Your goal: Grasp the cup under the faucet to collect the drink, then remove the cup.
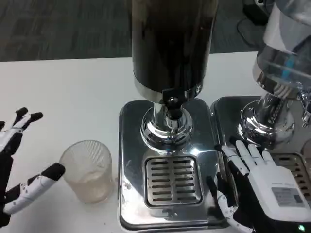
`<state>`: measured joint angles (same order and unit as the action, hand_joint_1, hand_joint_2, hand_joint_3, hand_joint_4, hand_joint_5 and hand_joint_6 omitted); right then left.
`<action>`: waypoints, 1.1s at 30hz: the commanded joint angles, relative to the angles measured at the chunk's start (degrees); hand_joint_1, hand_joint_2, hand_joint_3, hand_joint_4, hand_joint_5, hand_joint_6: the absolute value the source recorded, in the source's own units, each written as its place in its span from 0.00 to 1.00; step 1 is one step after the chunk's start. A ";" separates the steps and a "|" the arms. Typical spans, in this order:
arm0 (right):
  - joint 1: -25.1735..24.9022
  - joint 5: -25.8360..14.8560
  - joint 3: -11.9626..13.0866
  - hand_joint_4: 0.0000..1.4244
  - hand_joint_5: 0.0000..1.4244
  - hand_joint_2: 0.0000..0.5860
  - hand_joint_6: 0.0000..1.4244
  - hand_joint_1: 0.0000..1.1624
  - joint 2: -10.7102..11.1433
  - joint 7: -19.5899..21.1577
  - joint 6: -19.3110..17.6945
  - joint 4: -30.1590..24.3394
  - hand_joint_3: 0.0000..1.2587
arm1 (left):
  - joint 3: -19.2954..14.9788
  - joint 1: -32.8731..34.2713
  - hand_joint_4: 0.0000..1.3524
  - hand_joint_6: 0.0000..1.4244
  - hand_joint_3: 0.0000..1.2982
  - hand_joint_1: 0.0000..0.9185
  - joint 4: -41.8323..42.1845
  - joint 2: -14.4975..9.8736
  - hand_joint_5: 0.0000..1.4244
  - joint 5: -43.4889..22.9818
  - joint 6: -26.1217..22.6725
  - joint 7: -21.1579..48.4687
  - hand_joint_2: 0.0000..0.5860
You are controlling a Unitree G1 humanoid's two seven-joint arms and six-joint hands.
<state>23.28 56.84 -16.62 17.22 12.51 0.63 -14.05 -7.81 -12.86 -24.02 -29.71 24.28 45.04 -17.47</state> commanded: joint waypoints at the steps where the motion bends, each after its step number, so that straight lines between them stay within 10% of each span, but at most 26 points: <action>1: -0.17 0.31 -0.28 0.00 0.00 1.00 0.00 0.41 -0.13 0.84 0.55 -0.02 0.10 | 2.81 0.39 0.00 0.00 0.00 0.00 -0.98 -0.70 0.00 -2.15 -1.81 6.43 0.00; 14: -0.22 -0.42 1.59 0.00 0.00 0.98 0.00 0.40 1.71 -0.80 1.00 -2.09 0.12 | 6.54 3.82 0.00 0.00 0.00 0.00 -8.33 3.26 0.00 -3.13 0.36 7.73 0.00; 33: 0.95 -1.00 1.96 0.00 0.00 0.96 0.00 0.38 1.53 -0.76 0.91 -2.44 0.14 | 11.28 7.76 0.00 0.00 0.00 0.28 -12.95 3.13 0.00 2.67 0.94 2.52 0.11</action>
<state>23.77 56.05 -14.66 18.75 11.83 1.23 -16.09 2.91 -5.77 -37.11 -26.20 25.61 45.21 -13.93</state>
